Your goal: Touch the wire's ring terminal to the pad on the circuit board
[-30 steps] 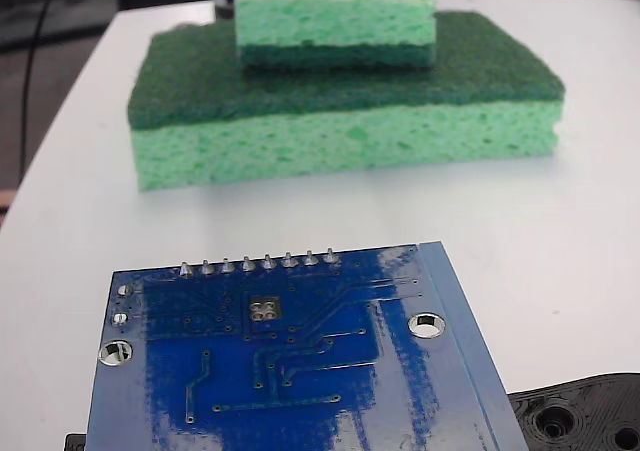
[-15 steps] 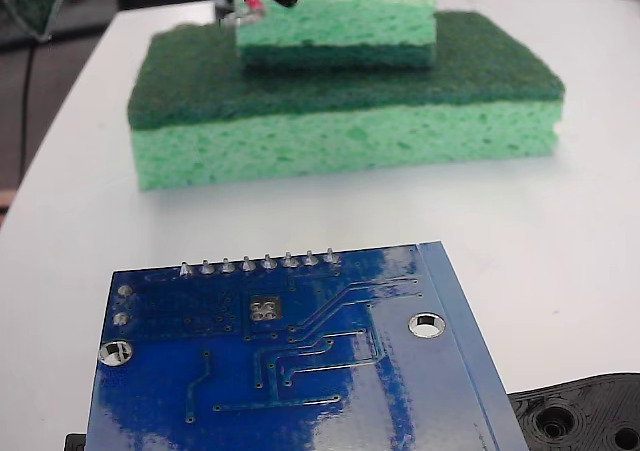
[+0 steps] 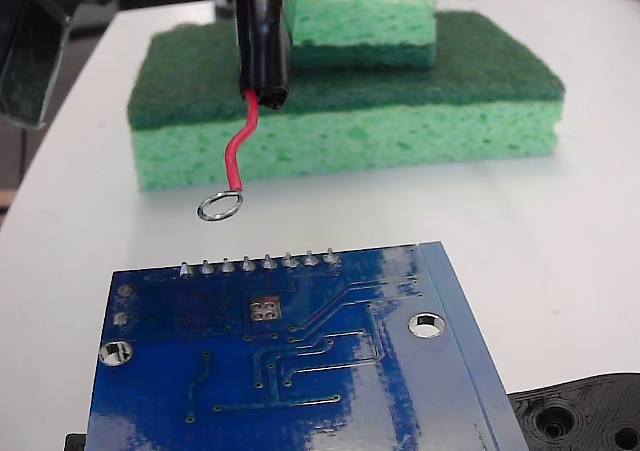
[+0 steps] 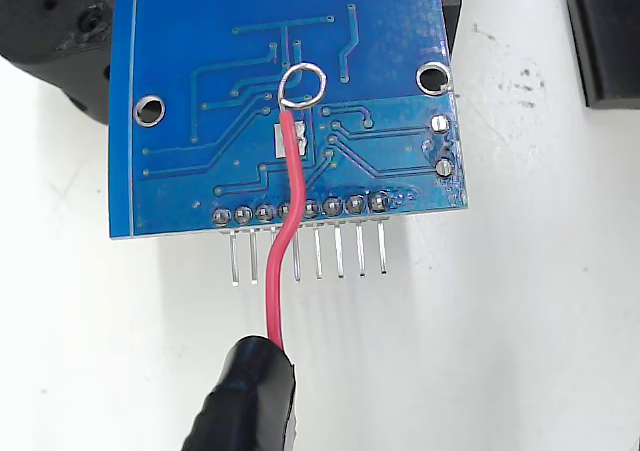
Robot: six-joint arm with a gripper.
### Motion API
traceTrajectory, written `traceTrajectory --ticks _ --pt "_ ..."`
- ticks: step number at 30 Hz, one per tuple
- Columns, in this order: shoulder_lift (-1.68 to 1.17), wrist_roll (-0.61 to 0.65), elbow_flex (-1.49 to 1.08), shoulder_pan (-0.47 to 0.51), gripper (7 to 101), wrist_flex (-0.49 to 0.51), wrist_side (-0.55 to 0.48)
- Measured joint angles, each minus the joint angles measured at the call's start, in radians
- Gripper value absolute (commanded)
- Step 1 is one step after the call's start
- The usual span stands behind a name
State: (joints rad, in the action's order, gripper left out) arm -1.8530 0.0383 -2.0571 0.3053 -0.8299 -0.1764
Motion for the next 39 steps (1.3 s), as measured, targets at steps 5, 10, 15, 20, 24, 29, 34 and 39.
traceTrajectory --ticks 5,10,15,20,24,29,34,39 --pt "0.014 -0.006 0.006 -0.006 100.3 -0.005 0.002" --pt "0.031 -0.015 0.009 -0.023 100.3 -0.002 0.009" --pt "0.04 -0.018 0.009 -0.028 100.3 -0.005 0.014" --pt "0.048 -0.018 0.012 -0.026 100.3 -0.005 0.015" --pt "0.072 -0.018 0.029 -0.025 100.3 -0.012 0.015" --pt "0.077 -0.018 0.035 -0.025 100.3 -0.014 0.017" --pt "0.077 -0.018 0.04 -0.025 100.3 -0.025 0.017" --pt "0.077 -0.017 0.041 -0.025 100.3 -0.028 0.018"
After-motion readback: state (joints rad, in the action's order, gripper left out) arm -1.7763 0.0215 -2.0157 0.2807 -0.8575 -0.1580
